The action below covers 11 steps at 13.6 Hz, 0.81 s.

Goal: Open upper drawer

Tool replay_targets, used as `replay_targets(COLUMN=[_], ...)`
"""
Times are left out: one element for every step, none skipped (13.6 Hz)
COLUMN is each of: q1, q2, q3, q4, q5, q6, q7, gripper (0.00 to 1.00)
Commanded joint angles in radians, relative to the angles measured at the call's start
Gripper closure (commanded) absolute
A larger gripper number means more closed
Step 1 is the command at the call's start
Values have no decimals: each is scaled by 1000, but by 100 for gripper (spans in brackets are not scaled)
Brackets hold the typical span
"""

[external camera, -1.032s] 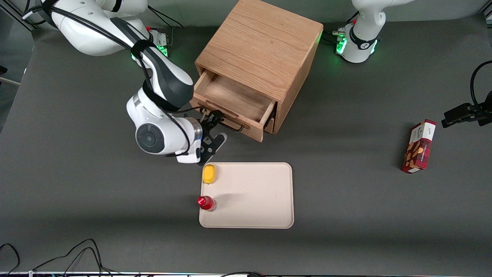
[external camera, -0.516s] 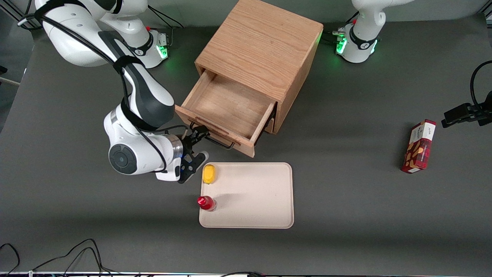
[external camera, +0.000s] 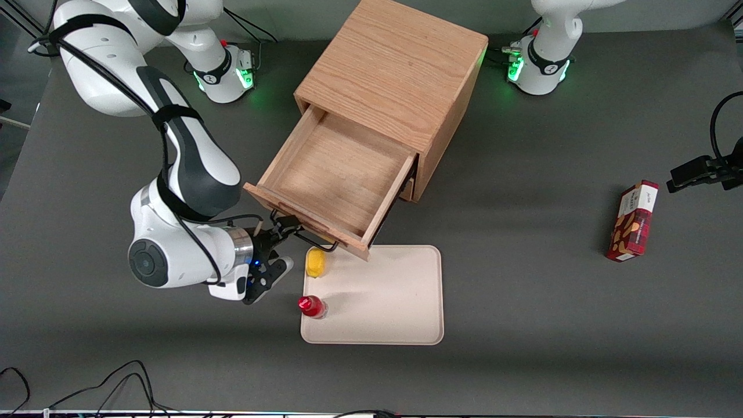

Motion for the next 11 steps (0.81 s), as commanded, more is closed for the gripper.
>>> replay_targets(q1=[13,12,12,12,12,12,2,-2,-14,-22,-28], q2=[43,46,44,28,11,-23,-63,-81,-104,-159,-214], q3=[-25,-25,-23,-23,-23,-25,-25,-23,-22,-28,-55], q4=[101,105,107,107,108,108,107,108,108,107,104], q5=[-19,-19,-19,-17,-17,-17,-17,-9,-9,-17,-20], q6=[-17,-17,-21,-33,-62,-82,-99,-106,-145,-180,-208], q7=[-35,-35,-35,-32,-32,-32,-29,-26,-25,-22,-17], gripper=[0,0,0,0,0,0,0,0,0,0,0])
